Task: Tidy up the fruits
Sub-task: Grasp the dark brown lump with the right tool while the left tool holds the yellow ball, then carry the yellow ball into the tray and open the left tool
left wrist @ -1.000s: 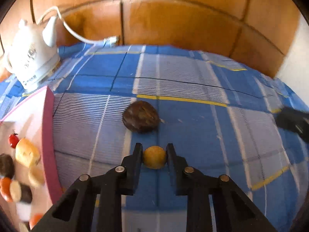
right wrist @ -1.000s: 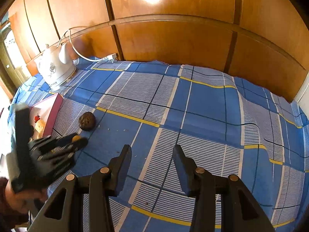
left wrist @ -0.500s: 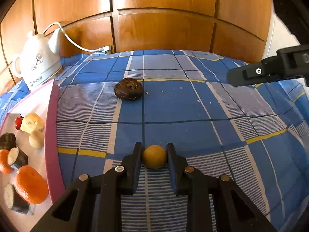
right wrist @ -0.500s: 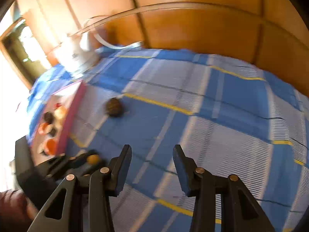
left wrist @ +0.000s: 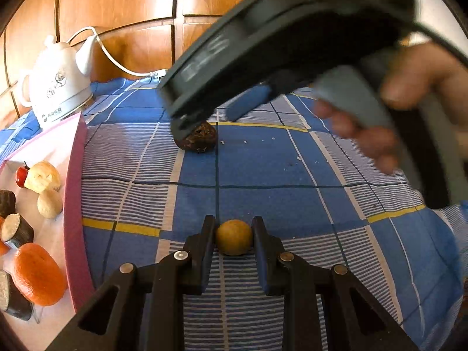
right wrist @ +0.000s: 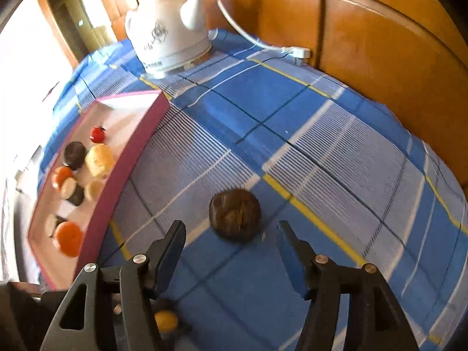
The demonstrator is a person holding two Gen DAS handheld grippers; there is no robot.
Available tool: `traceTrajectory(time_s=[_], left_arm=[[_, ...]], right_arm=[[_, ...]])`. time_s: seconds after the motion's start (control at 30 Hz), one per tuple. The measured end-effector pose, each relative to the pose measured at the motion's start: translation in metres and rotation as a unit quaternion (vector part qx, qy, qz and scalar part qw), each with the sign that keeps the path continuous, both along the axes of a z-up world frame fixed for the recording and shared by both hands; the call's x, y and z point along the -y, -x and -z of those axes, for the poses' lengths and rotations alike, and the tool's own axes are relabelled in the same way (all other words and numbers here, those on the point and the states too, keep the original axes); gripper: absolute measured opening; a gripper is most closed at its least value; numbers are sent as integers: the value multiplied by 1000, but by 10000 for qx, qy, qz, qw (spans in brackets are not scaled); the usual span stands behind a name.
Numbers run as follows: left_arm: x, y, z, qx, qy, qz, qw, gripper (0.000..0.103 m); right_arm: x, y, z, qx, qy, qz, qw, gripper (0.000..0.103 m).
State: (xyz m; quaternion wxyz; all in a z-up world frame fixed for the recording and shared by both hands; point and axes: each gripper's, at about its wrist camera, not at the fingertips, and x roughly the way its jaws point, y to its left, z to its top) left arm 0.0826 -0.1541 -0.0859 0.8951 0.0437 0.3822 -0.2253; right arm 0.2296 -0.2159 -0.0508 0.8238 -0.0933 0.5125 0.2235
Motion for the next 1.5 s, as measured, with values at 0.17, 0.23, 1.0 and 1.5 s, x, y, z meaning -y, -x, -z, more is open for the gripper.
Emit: traceTrajectory(time_s=[0.17,0.23,1.0,1.5], left_arm=[[-5,-3,2,-24,89,9,10000,25],[-5,-3,2,-21,91,9,10000,25],[8,-5,-8,-330,-383,-84,9987,25],[-15,35,-70,42,-183,-233,9996,25]], right_arm=[[-12,-10,15,-153,268,-131,9994,59],[-10,-9,18,-133,383,-63,9992,44],[106,107,24,-256,132,1232,9920,44],[107,108,24,-229,148,1108,9935,45]])
